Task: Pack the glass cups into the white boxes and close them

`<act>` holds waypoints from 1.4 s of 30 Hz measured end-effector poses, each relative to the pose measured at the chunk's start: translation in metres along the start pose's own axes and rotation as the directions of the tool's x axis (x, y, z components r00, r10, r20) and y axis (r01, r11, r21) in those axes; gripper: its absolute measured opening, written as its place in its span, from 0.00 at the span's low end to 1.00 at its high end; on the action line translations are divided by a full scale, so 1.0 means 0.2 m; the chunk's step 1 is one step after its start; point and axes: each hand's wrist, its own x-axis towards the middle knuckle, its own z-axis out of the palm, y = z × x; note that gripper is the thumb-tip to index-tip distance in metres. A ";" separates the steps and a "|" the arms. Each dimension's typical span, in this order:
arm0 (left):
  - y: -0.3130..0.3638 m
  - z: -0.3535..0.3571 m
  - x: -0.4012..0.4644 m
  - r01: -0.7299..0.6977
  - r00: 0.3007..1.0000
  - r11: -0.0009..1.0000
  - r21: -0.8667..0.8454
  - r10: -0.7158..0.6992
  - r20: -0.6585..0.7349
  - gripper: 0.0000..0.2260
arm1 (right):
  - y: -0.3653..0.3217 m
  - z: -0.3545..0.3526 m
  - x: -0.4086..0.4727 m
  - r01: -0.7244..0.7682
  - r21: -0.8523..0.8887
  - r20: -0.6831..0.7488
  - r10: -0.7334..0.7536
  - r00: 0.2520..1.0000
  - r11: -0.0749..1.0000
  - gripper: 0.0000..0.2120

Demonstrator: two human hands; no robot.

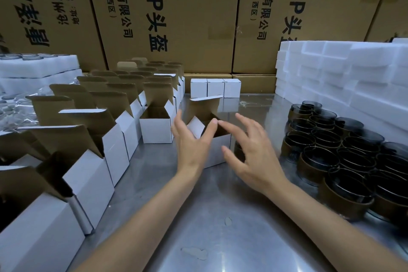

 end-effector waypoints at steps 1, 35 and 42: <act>-0.02 -0.01 0.01 0.031 0.998 0.999 0.014 -0.031 0.047 0.33 | -0.01 0.01 0.00 -0.004 -0.039 0.046 0.006 0.999 0.999 0.25; -0.08 -0.05 0.03 0.014 0.898 0.999 0.048 -0.034 0.439 0.54 | 0.09 -0.06 0.01 -0.284 -0.189 -0.112 0.266 0.957 0.940 0.09; -0.12 -0.05 0.07 0.023 0.927 0.987 0.162 -0.082 0.365 0.41 | 0.10 -0.04 0.01 -0.296 -0.156 -0.144 0.275 0.951 0.942 0.05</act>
